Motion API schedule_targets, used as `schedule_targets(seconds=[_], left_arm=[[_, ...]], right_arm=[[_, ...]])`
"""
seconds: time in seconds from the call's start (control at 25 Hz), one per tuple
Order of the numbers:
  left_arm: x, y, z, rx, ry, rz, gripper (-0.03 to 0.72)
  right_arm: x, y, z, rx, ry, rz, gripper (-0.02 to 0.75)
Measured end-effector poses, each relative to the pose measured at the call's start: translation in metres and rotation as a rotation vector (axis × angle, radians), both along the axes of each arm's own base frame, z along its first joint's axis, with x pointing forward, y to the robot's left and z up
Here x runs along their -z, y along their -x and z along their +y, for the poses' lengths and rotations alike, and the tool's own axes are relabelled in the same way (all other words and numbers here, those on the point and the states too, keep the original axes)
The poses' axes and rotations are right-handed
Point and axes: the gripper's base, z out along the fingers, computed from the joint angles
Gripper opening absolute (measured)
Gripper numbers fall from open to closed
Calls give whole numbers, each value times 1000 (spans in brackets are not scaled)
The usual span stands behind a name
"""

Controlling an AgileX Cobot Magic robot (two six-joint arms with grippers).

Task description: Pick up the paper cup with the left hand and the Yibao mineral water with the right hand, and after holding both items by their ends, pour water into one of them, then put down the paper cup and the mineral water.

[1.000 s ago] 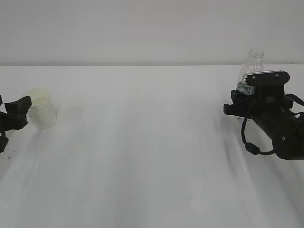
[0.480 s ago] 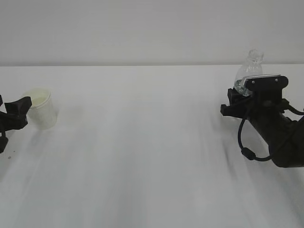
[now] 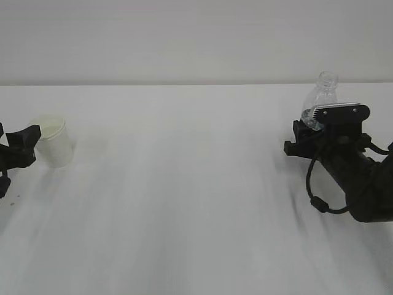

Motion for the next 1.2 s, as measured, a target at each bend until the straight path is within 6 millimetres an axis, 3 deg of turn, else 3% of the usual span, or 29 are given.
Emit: schedule_targets(seconds=[0.96,1.2], left_arm=[[0,0,0,0,0,0,530],[0,0,0,0,0,0,529]], right_arm=[[2,0,1,-18,5,4,445],[2,0,3,-32,9,3,508]])
